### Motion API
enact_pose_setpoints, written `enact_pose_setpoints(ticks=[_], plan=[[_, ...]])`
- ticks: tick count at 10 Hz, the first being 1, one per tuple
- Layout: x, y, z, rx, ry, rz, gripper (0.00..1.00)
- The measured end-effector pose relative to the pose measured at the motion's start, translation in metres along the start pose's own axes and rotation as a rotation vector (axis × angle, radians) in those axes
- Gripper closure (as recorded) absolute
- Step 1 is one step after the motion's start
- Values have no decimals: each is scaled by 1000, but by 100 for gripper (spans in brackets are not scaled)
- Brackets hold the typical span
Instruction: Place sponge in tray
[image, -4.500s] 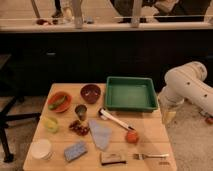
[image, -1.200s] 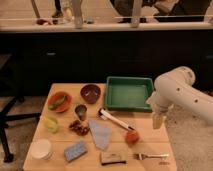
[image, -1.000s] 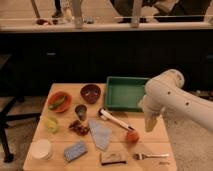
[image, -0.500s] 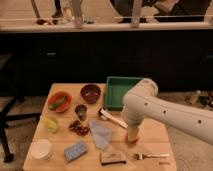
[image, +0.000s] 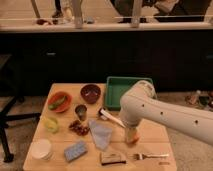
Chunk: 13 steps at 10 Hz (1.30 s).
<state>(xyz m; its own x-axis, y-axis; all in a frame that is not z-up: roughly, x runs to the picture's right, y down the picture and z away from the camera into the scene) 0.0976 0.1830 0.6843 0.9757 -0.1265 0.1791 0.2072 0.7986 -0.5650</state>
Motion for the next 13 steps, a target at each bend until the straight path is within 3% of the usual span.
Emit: enact_pose_setpoints(ticks=[4,8,9,13], plan=[[-14,10,6,-2,-33,-39,20],[-95,34,30,-28,-100,-160,20],[-128,45,43,-37,-127,-209,20],[-183,57,82,-33,-162,-297,20]])
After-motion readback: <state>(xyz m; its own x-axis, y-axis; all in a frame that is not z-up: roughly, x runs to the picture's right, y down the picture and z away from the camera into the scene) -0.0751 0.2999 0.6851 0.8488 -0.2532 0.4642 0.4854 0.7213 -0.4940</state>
